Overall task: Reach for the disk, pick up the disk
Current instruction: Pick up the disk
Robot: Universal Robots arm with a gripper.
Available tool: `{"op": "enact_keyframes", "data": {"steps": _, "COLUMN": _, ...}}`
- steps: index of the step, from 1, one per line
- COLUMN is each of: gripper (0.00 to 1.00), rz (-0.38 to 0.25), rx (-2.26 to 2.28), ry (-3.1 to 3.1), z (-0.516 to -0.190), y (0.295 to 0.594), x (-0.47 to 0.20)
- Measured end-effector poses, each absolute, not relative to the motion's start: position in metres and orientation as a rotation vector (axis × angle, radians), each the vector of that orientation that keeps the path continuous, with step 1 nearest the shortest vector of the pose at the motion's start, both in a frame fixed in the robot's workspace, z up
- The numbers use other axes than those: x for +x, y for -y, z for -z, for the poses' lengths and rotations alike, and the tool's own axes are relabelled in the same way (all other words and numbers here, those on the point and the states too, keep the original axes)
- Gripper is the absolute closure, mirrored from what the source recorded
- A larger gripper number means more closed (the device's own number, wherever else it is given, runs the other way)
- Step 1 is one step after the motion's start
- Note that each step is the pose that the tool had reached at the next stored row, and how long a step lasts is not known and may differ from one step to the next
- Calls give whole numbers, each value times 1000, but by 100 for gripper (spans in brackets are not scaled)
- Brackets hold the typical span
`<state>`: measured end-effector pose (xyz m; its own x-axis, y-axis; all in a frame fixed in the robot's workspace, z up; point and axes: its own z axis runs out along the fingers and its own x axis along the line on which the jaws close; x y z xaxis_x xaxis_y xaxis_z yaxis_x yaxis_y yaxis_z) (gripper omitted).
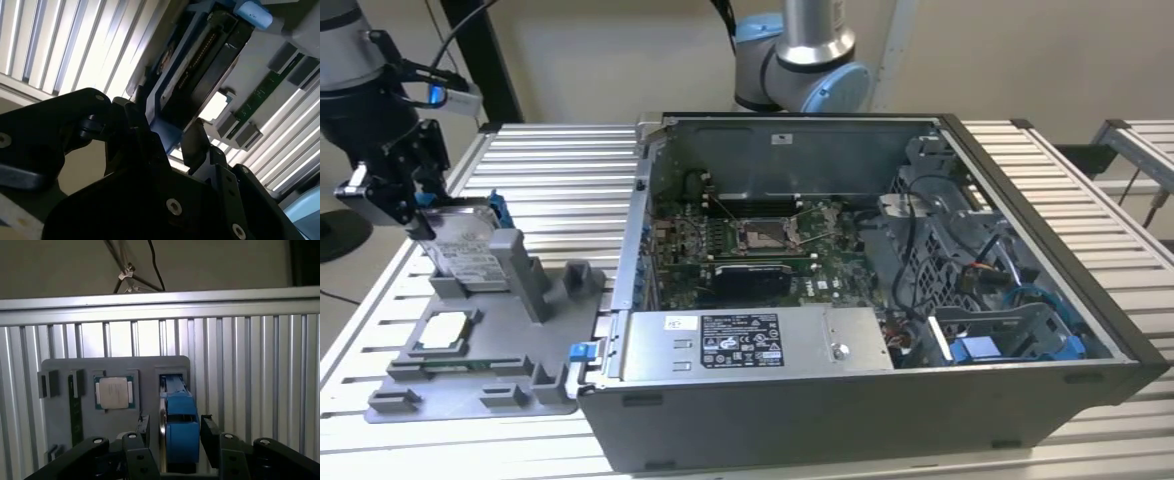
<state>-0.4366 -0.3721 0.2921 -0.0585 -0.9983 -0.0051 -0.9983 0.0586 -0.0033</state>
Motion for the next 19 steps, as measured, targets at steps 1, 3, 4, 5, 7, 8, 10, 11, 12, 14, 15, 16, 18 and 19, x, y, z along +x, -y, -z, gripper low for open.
{"op": "enact_keyframes", "data": {"steps": 1, "gripper": 0, "rz": -1, "rx": -2151, "ry": -2281, "z": -290, "y": 372, "x": -437}}
{"op": "enact_keyframes", "data": {"steps": 3, "gripper": 0, "rz": 0, "rx": -2151, "ry": -2280, "z": -287, "y": 372, "x": -437}}
{"op": "enact_keyframes", "data": {"steps": 4, "gripper": 0, "rz": 0, "rx": -2151, "ry": -2280, "z": -285, "y": 372, "x": -437}}
{"op": "enact_keyframes", "data": {"steps": 5, "gripper": 0, "rz": 1, "rx": -2150, "ry": -2279, "z": -283, "y": 372, "x": -437}}
{"op": "enact_keyframes", "data": {"steps": 7, "gripper": 0, "rz": 2, "rx": -2150, "ry": -2279, "z": -279, "y": 372, "x": -437}}
{"op": "enact_keyframes", "data": {"steps": 8, "gripper": 0, "rz": 3, "rx": -2150, "ry": -2278, "z": -278, "y": 372, "x": -437}}
{"op": "enact_keyframes", "data": {"steps": 10, "gripper": 0, "rz": 4, "rx": -2149, "ry": -2278, "z": -274, "y": 372, "x": -437}}
{"op": "enact_keyframes", "data": {"steps": 11, "gripper": 0, "rz": 4, "rx": -2149, "ry": -2278, "z": -272, "y": 372, "x": -437}}
{"op": "enact_keyframes", "data": {"steps": 12, "gripper": 0, "rz": 5, "rx": -2149, "ry": -2278, "z": -270, "y": 372, "x": -437}}
{"op": "enact_keyframes", "data": {"steps": 14, "gripper": 0, "rz": 5, "rx": -2149, "ry": -2277, "z": -267, "y": 372, "x": -437}}
{"op": "enact_keyframes", "data": {"steps": 15, "gripper": 0, "rz": 5, "rx": -2149, "ry": -2277, "z": -265, "y": 372, "x": -437}}
{"op": "enact_keyframes", "data": {"steps": 16, "gripper": 0, "rz": 5, "rx": -2149, "ry": -2277, "z": -264, "y": 372, "x": -437}}
{"op": "enact_keyframes", "data": {"steps": 18, "gripper": 0, "rz": 5, "rx": -2149, "ry": -2277, "z": -262, "y": 372, "x": -437}}
{"op": "enact_keyframes", "data": {"steps": 19, "gripper": 0, "rz": 5, "rx": -2149, "ry": -2278, "z": -262, "y": 372, "x": -437}}
